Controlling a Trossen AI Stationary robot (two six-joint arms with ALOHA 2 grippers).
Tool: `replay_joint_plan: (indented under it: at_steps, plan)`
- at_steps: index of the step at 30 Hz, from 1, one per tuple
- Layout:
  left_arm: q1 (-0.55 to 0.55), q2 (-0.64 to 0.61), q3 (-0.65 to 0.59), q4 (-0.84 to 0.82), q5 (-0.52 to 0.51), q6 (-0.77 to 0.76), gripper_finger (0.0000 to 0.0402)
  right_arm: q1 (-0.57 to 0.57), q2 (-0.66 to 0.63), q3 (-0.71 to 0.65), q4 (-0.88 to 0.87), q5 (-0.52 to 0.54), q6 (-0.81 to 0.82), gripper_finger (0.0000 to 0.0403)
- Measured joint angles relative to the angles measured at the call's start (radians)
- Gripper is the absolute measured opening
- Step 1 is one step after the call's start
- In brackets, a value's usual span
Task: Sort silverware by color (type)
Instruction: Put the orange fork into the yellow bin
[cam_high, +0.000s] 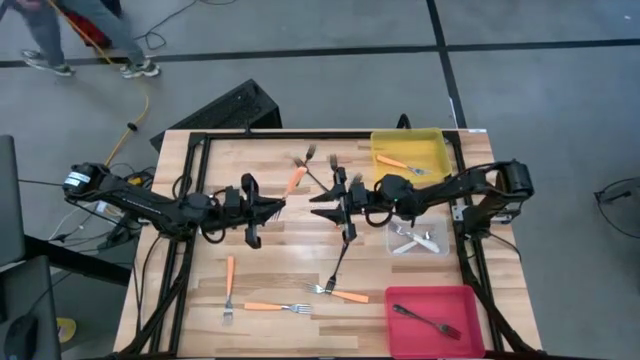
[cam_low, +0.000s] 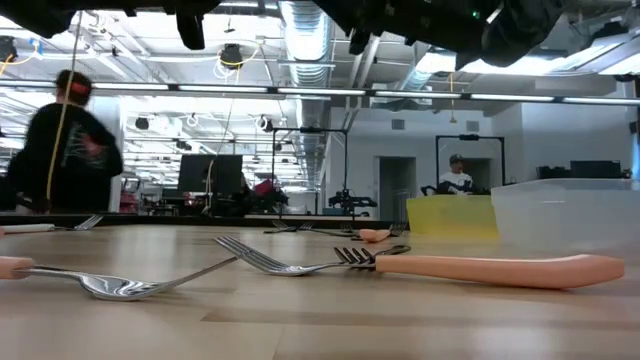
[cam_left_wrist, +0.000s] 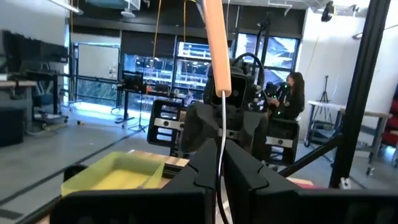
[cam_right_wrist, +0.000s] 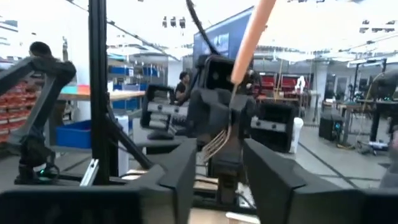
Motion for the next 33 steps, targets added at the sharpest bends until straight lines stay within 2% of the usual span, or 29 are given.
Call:
replay_joint_plan:
  at_steps: [6,10,14,17,22,26,29,33]
  plan:
    - [0.000,0.002,-0.119,0.207,-0.012,0.004,0.0000,0.000,-0.002,0.000,0.003,0.000,0.000,0.0263]
    - [0.000,0.002,-0.199,0.350,-0.018,-0.022,0.0000,0.001,-0.002,0.000,-0.001,0.019,0.000,0.0304]
    - [0.000,0.007,-0.223,0.356,-0.026,-0.058,0.0000,0.015,-0.002,0.000,-0.025,0.080,0.001,0.0312]
    - [-0.007,0.048,-0.219,0.378,-0.020,-0.068,0.0000,0.036,-0.002,0.000,-0.054,0.087,0.002,0.0312]
    - [-0.043,0.155,-0.210,0.492,-0.018,-0.050,0.0000,0.107,-0.003,0.001,-0.148,0.085,0.003,0.0312]
    - [-0.068,0.243,-0.210,0.582,-0.019,-0.022,0.0000,0.159,-0.027,0.001,-0.292,0.084,0.002,0.0312]
    - [-0.067,0.313,-0.196,0.640,-0.018,-0.005,0.0000,0.165,-0.031,0.001,-0.356,0.125,0.001,0.0312]
    - [-0.064,0.403,-0.140,0.688,-0.020,0.043,0.0000,0.137,-0.031,0.000,-0.356,0.166,0.000,0.0312]
